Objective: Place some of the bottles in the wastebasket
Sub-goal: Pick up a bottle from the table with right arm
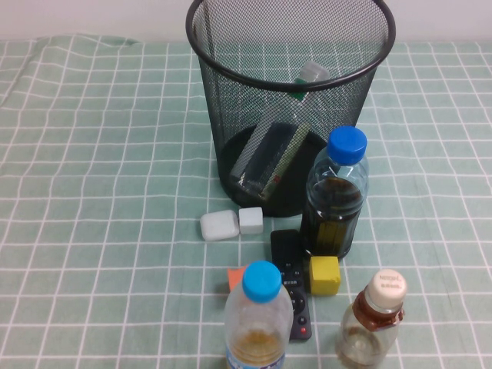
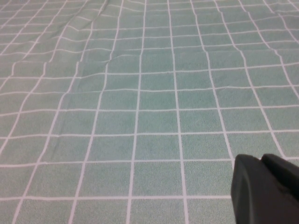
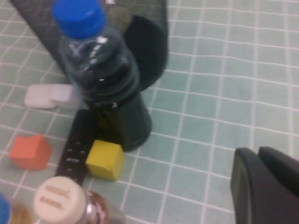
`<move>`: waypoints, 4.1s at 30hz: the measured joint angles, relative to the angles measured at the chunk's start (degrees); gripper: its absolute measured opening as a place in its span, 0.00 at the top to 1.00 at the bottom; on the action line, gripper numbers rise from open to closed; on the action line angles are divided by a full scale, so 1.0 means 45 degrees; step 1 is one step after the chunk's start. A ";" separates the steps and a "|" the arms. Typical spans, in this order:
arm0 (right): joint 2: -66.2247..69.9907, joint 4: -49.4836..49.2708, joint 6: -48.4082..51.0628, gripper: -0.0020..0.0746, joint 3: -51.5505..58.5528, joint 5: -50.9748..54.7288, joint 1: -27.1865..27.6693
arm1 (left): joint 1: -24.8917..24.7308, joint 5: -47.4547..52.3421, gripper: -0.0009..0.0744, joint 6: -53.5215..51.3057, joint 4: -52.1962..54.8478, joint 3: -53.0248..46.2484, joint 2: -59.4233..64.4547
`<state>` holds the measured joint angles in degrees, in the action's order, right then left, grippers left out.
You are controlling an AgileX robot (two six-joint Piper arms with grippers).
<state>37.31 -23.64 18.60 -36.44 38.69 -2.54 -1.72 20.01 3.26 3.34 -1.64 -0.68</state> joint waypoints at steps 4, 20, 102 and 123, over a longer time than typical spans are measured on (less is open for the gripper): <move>0.0838 -0.0849 0.1370 0.98 -0.0048 -0.0741 -0.1675 | 0.0000 0.0000 0.99 -0.0021 0.0025 0.0000 0.0000; -0.0372 0.0222 0.1466 0.82 0.2297 -0.3626 -0.7347 | 0.0000 0.0000 0.99 -0.0021 0.0076 0.0000 0.0000; 0.6051 0.0189 -0.1140 0.14 0.5146 -1.5236 -1.0411 | 0.0000 0.0019 0.99 -0.0021 0.0126 0.0000 0.0000; 0.7375 0.0306 -0.1940 0.60 0.4183 -1.5531 -1.0411 | 0.0000 0.0019 0.99 -0.0021 0.0126 0.0000 0.0000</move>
<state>70.50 -22.27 9.88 -17.61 -31.19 -49.38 -1.72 20.09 3.16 3.91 -1.64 -0.68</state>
